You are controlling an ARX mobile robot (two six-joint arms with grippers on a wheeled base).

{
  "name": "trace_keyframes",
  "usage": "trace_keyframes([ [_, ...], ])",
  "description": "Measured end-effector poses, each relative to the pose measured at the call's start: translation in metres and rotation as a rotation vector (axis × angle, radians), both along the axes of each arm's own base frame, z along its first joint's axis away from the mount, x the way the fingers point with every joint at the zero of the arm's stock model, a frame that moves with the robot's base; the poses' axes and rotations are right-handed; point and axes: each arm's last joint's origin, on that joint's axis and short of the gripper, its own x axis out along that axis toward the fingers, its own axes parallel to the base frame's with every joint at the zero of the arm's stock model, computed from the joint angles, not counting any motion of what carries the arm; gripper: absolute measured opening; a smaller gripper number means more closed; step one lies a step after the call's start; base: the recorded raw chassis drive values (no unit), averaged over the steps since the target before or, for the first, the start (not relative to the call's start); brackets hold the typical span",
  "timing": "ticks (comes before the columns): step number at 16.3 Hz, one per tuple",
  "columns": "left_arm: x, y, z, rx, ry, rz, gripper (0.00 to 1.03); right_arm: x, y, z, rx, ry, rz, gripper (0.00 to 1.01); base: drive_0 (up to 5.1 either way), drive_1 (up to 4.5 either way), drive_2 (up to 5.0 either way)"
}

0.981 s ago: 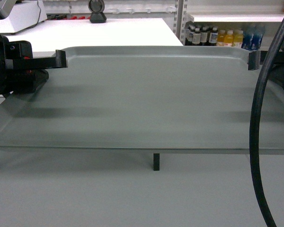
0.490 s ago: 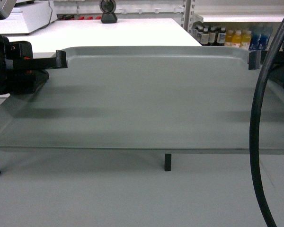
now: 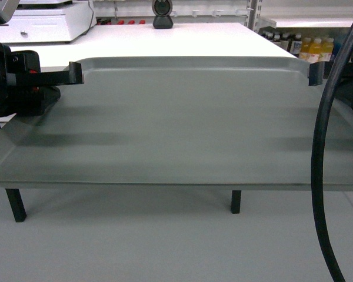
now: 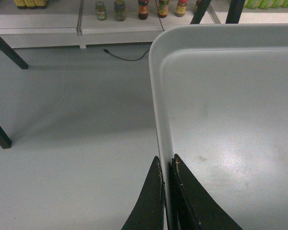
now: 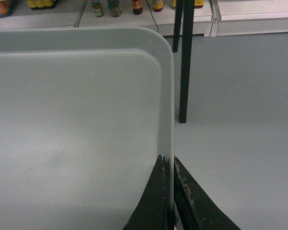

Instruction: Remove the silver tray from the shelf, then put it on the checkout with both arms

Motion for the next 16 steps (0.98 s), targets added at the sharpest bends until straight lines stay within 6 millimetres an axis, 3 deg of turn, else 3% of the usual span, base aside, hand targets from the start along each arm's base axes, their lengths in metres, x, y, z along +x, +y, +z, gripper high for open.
trace_keyframes([
  [4,0.0001,0.0000,0.0002,0.000,-0.002,0.000,0.03,-0.0001,0.0000,0.0004,0.000,-0.002,0.000,0.03,-4.9,2.53,2.5],
  [16,0.0000,0.0003,-0.0001,0.001,0.001,0.001,0.03,0.0002,0.0001,-0.0008,-0.001,0.005,0.000,0.03,0.0,0.32,-0.4],
])
